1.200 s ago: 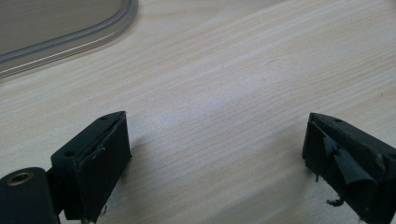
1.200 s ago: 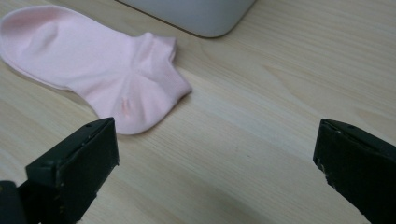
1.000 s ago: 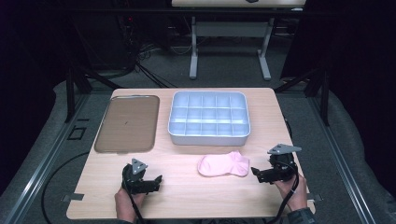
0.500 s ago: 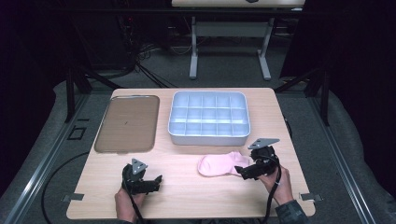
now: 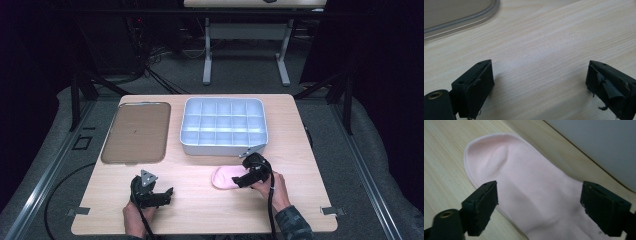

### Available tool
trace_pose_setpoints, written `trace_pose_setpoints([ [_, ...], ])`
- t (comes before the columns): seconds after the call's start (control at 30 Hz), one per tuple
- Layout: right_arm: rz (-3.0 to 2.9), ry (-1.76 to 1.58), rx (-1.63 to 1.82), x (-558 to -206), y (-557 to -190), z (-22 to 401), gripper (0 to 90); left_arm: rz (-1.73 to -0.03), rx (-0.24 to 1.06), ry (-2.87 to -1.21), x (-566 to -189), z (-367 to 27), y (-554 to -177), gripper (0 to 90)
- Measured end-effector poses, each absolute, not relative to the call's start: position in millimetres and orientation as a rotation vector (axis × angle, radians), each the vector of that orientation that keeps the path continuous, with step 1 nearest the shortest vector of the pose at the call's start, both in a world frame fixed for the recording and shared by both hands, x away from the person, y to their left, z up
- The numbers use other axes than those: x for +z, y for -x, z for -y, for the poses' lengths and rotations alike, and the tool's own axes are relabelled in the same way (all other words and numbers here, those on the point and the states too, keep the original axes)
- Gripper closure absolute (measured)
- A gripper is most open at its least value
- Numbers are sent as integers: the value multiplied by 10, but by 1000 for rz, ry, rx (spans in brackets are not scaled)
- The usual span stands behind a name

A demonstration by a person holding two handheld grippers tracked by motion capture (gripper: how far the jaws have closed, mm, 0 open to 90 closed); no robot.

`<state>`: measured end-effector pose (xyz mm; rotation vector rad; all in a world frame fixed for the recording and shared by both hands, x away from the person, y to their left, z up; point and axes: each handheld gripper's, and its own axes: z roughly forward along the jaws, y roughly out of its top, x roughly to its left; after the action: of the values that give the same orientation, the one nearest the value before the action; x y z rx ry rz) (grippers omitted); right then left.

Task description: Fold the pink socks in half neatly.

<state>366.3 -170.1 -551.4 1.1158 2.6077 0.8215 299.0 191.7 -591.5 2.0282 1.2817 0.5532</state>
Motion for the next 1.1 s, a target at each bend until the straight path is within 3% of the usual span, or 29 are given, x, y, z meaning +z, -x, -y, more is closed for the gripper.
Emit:
trace_pose_setpoints([
  [0.27,-2594,-1154,723,-5624,-3678,1589,281,-1281,556,-2030,-5915,-1918,-2989,76],
  [0.57,-2551,-1169,752,-5644,-3610,1606,334,-1282,556,-2029,-5915,-1917,-2989,75],
  [0.73,-2539,-1150,767,-5642,-3574,1606,455,-1281,556,-2029,-5915,-1917,-2990,75],
  [0.9,-2532,-1134,807,-5641,-3515,1618,687,-1282,555,-2028,-5916,-1916,-2989,75],
  [0.93,-2532,-1134,807,-5641,-3515,1618,687,-1282,555,-2028,-5916,-1916,-2989,75],
  [0.97,-2522,-1110,812,-5649,-3491,1640,769,-1282,556,-2029,-5915,-1917,-2989,75],
  [1.1,-2490,-1115,855,-5675,-3468,1673,793,-1282,554,-2029,-5916,-1917,-2989,75],
])
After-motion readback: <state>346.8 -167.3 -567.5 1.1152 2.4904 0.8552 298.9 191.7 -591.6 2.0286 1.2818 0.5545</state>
